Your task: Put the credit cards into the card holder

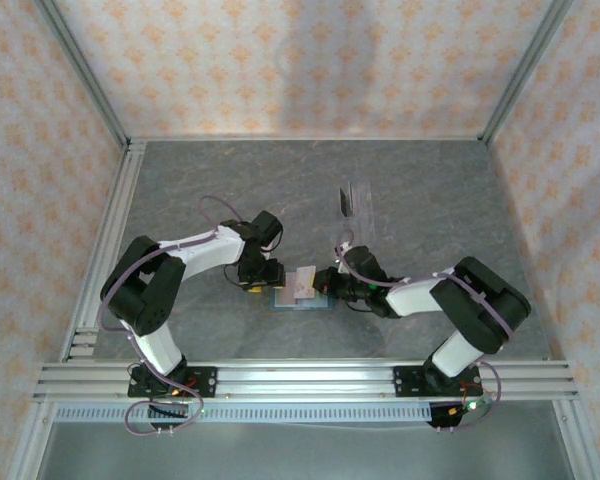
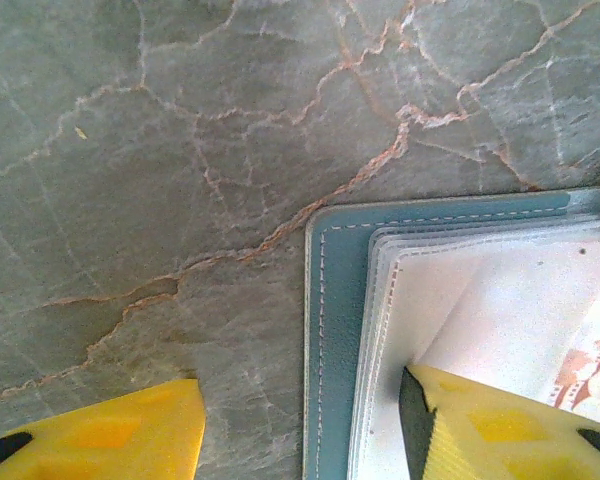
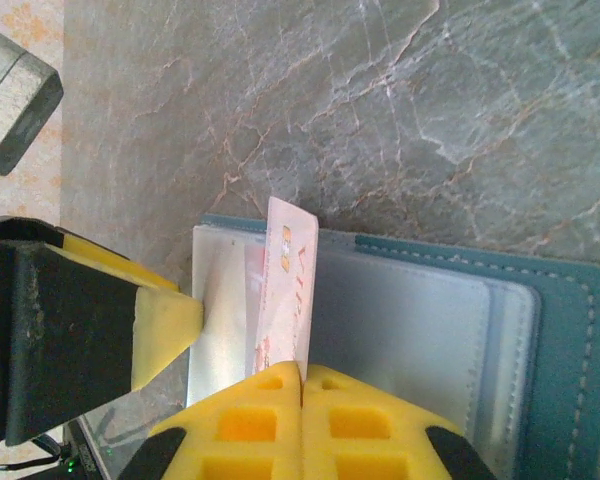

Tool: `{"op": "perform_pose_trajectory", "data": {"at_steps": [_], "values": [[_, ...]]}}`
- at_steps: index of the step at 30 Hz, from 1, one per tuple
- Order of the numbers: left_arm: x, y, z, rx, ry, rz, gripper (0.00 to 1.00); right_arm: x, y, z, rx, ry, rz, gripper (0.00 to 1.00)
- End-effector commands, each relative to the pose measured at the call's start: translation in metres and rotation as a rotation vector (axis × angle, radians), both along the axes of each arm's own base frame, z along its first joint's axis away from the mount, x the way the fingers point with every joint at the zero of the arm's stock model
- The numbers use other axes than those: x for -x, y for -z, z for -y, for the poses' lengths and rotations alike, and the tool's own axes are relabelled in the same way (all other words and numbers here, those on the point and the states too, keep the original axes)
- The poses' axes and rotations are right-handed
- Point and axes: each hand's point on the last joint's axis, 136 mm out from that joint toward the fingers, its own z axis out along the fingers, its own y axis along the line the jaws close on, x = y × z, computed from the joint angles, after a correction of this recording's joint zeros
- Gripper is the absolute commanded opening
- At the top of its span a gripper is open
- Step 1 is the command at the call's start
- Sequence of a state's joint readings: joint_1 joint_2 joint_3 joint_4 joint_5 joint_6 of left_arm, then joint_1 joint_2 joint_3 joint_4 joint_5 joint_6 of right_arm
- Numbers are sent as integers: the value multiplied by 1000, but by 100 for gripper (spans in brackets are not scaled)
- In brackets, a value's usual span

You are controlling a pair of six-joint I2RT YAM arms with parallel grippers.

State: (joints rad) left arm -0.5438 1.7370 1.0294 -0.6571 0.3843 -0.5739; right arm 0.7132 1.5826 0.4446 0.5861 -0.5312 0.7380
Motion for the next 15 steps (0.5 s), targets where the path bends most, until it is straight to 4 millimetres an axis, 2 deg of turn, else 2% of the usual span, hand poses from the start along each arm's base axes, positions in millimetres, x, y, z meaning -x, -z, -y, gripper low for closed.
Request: {"op": "perform_pose_trajectory", "data": {"at_steps": [1,15], "values": [[12,16,-1,-32,41,-41,54,8,4,2,13,-2,-1,0],[14,19,-3,-38,48,-48,54,17,9,-2,27,-35,-22,0]]}}
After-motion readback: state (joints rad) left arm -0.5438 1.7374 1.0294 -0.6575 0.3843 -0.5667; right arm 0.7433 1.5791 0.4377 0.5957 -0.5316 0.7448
